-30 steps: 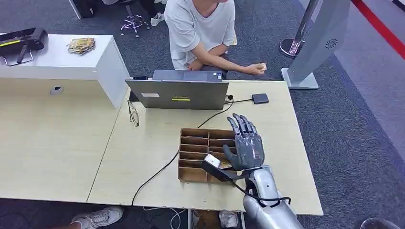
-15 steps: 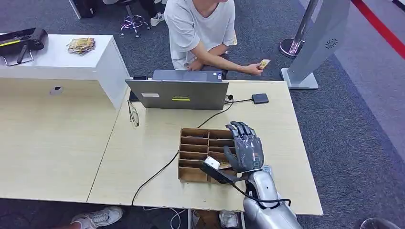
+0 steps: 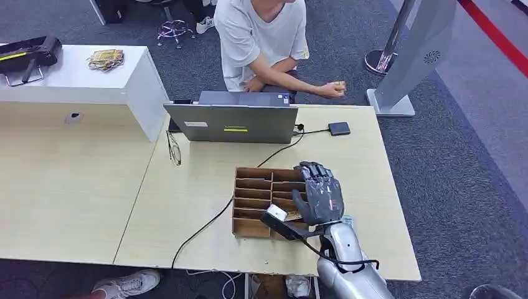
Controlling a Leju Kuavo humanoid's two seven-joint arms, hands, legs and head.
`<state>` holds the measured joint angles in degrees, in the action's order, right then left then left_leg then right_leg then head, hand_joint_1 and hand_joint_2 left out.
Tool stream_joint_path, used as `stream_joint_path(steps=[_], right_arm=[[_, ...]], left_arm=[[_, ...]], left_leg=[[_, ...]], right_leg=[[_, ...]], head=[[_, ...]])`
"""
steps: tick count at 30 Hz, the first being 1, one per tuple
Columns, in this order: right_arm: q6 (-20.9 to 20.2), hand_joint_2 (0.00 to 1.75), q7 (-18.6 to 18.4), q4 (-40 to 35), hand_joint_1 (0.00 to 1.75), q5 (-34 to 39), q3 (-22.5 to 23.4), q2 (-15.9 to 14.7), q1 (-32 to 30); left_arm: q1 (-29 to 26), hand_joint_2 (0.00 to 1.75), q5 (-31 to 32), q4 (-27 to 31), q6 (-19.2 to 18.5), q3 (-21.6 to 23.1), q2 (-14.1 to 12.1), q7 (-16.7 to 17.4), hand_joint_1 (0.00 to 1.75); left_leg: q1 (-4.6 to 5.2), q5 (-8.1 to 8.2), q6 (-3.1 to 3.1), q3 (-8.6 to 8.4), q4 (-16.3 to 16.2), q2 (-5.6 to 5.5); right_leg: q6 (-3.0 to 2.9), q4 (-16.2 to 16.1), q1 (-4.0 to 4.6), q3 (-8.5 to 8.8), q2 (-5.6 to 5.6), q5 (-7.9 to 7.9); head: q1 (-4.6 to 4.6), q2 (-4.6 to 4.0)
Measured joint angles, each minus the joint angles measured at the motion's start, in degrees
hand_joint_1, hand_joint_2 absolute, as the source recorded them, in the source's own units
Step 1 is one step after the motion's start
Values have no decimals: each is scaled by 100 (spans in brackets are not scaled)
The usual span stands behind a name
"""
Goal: Pass the card to the sensor for recognition and then transmit it.
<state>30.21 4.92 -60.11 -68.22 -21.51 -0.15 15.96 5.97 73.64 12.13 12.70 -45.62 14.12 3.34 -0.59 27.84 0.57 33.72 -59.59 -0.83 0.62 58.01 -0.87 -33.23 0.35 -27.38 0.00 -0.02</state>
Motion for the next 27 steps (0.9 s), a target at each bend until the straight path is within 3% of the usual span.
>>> stream_joint_path(steps=[14,21,27], right_arm=[[0,175,0,7,68,0,0,0,-6],[-15,175,0,18,77,-2,-7,0,-7],[-79,175,0,55,72,-35,-35,0,-6]], left_arm=[[0,0,0,0,0,0,0,0,0],[0,0,0,0,0,0,0,0,0],[0,0,0,0,-2,0,0,0,0]], left_leg=[[0,0,0,0,0,0],[0,0,0,0,0,0],[0,0,0,0,0,0]], right_leg=[[0,0,0,0,0,0],[0,0,0,0,0,0],[0,0,0,0,0,0]], head=[[0,0],[0,0],[-2,0]])
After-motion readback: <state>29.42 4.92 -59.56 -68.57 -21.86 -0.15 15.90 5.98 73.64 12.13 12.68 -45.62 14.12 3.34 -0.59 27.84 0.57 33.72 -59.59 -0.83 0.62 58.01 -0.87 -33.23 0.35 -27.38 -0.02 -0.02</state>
